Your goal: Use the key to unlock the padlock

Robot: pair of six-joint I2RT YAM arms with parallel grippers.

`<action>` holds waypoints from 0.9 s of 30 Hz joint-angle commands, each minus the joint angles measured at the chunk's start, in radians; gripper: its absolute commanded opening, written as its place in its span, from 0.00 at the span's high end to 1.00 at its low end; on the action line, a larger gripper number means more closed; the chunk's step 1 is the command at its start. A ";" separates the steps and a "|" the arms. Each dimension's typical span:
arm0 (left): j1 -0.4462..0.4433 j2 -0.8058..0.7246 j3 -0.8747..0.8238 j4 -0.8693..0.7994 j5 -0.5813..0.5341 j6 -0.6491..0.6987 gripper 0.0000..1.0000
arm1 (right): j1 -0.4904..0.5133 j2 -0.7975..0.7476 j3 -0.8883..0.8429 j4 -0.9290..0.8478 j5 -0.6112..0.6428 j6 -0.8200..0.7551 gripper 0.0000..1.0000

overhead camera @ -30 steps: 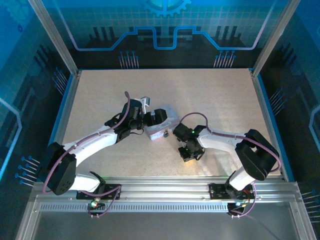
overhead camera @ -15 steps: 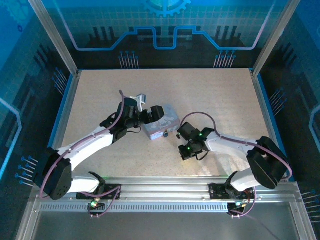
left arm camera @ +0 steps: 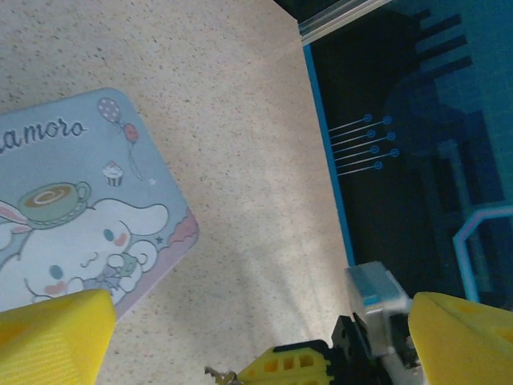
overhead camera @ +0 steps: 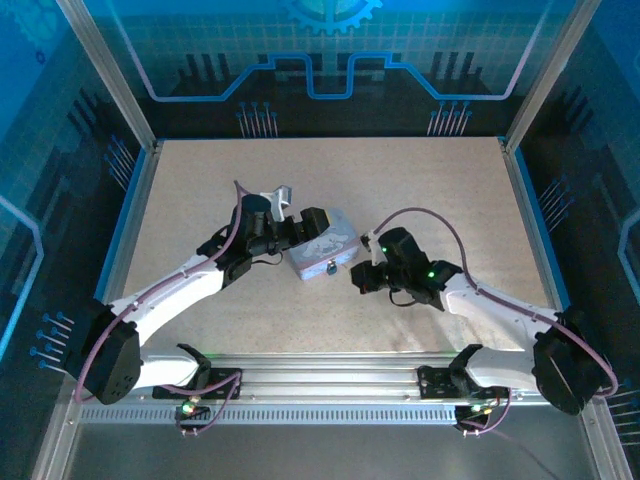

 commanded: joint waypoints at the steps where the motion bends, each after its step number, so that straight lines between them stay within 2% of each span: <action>1: -0.020 0.002 0.023 0.064 0.041 -0.053 0.06 | -0.016 -0.028 -0.004 0.177 -0.033 0.059 1.00; 10: -0.054 0.045 0.042 0.092 0.044 -0.059 0.17 | -0.018 -0.042 0.039 0.256 -0.072 0.105 1.00; 20: -0.080 0.102 0.054 0.142 0.062 -0.080 0.40 | -0.018 -0.036 0.049 0.294 -0.074 0.147 0.99; 27: -0.083 0.104 0.055 0.144 0.058 -0.082 0.63 | -0.018 -0.025 0.053 0.298 -0.067 0.163 0.99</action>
